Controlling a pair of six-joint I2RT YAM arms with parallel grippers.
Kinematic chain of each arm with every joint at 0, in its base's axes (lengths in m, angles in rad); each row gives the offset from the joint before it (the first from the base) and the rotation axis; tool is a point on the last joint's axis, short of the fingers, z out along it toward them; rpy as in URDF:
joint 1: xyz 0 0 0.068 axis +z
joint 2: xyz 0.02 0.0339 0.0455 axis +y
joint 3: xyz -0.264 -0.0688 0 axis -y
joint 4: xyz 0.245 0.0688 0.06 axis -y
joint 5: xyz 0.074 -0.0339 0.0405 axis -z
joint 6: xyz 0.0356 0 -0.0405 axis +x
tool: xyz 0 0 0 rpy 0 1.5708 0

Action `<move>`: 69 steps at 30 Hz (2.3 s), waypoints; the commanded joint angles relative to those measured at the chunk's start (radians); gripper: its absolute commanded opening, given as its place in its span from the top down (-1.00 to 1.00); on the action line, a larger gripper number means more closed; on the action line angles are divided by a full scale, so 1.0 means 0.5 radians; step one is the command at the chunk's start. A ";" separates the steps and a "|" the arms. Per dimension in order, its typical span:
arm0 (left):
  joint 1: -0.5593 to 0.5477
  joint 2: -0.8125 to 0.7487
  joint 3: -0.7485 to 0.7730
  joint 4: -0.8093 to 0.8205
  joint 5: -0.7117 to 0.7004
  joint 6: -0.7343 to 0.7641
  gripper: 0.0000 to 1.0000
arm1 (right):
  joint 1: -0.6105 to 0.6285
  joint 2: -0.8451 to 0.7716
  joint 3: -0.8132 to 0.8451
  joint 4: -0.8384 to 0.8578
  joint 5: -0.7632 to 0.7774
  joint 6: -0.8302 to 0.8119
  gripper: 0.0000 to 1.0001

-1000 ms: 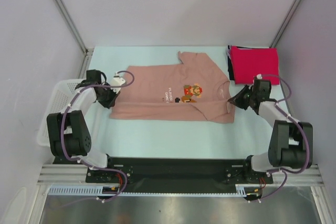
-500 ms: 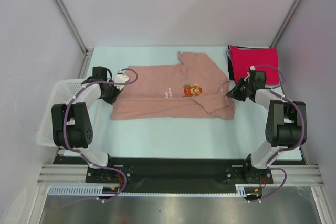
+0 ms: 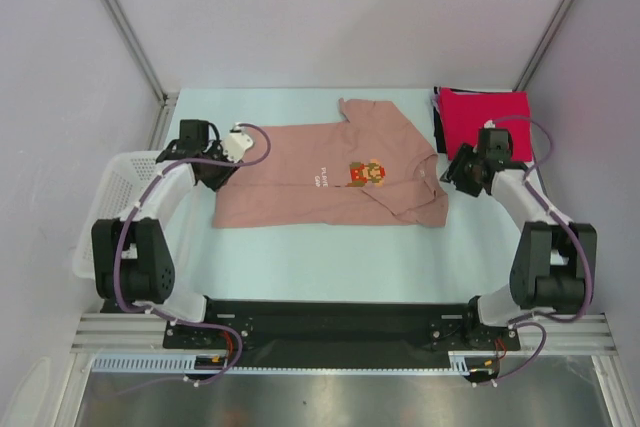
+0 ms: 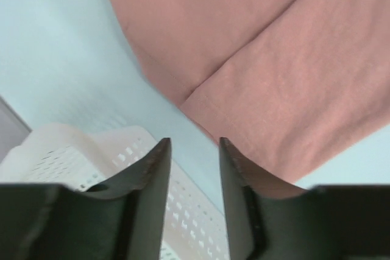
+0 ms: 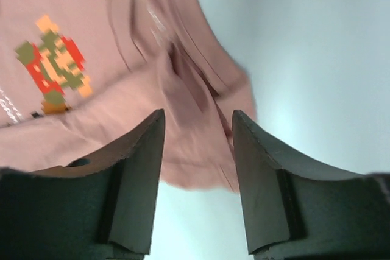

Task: Fold and stack the t-shirts
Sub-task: Fold the tshirt

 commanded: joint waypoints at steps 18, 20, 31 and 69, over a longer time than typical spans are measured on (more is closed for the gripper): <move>-0.088 -0.054 -0.579 -0.042 -0.113 0.571 -0.13 | -0.086 -0.142 -0.671 0.093 -0.249 0.264 0.42; -0.088 -0.011 -0.591 0.010 -0.134 0.541 0.07 | -0.147 -0.166 -0.674 0.063 -0.221 0.258 0.83; -0.088 -0.348 -0.600 -0.189 -0.092 0.326 1.00 | -0.353 -0.702 -0.722 -0.523 -0.120 0.266 1.00; -0.005 0.627 1.142 -0.346 0.236 -0.604 -0.12 | 0.189 0.062 0.892 -0.228 -0.077 -0.266 -0.23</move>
